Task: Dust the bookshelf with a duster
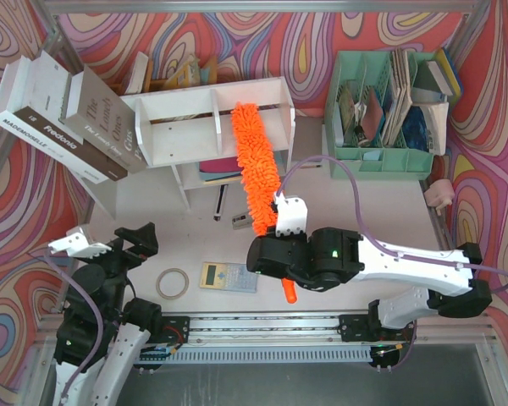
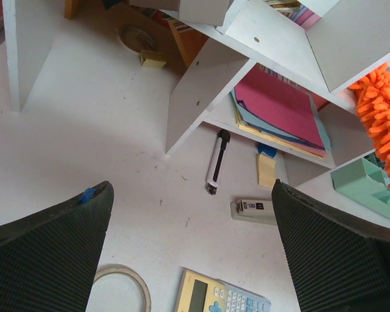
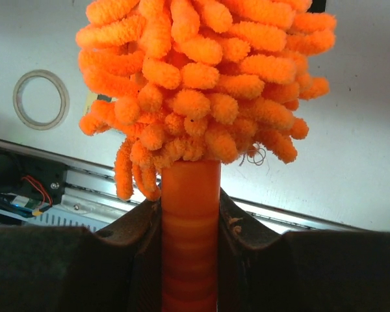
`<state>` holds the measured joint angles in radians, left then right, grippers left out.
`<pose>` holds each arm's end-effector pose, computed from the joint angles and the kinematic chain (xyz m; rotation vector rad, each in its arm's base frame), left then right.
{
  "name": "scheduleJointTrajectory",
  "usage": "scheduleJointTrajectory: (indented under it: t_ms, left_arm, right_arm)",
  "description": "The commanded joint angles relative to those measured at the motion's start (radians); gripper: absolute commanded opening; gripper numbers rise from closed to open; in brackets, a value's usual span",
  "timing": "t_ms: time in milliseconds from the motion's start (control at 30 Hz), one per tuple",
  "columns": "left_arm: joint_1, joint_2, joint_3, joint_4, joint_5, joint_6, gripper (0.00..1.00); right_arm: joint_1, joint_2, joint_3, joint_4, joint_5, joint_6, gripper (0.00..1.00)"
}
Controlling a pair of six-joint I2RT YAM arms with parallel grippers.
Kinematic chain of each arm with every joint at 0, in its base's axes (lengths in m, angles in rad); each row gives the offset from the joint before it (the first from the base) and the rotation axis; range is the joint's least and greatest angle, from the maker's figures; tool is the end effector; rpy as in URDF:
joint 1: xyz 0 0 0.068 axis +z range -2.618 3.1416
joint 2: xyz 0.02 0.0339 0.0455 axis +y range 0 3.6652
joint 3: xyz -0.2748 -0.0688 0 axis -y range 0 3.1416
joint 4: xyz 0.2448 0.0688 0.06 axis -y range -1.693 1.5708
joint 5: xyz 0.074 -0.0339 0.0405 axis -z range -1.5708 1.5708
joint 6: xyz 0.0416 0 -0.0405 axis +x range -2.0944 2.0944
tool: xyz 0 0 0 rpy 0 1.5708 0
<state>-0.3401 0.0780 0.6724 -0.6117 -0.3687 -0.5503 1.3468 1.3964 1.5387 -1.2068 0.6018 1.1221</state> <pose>0.0314 0.0048 0.3198 -0.4523 1.5361 -0.4016 0.0804 0.2470 0.3835 -0.0775 2.4017 0.3396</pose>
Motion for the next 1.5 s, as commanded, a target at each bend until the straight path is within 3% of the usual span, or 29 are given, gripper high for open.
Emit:
scheduleJointTrajectory:
  t_ms: [0, 100, 300, 600, 800, 1100, 1467]
  left_arm:
    - [0.005, -0.024, -0.012, -0.005, -0.012, -0.021, 0.98]
    - [0.005, -0.028, -0.013, -0.006, -0.015, -0.027, 0.98]
    - [0.004, -0.03, -0.016, -0.005, -0.018, -0.029, 0.98]
    - [0.004, -0.027, -0.016, -0.006, -0.022, -0.031, 0.98]
    - [0.004, -0.027, -0.019, -0.008, -0.029, -0.032, 0.98]
    - [0.004, -0.024, -0.018, -0.005, -0.026, -0.033, 0.99]
    - [0.004, -0.02, -0.02, -0.005, -0.024, -0.033, 0.98]
  right_arm:
    - [-0.017, -0.024, 0.05, -0.065, 0.083, 0.064, 0.0]
    - [-0.026, -0.053, 0.04, -0.197, 0.103, 0.179, 0.0]
    - [-0.05, -0.124, -0.039, -0.207, 0.08, 0.226, 0.0]
    - [-0.05, 0.002, 0.034, 0.089, -0.008, -0.086, 0.0]
    - [-0.05, 0.043, 0.069, 0.206, -0.063, -0.202, 0.0]
    - [-0.051, -0.008, 0.081, 0.085, 0.046, -0.105, 0.0]
    - [-0.05, -0.086, 0.121, 0.127, 0.092, -0.154, 0.0]
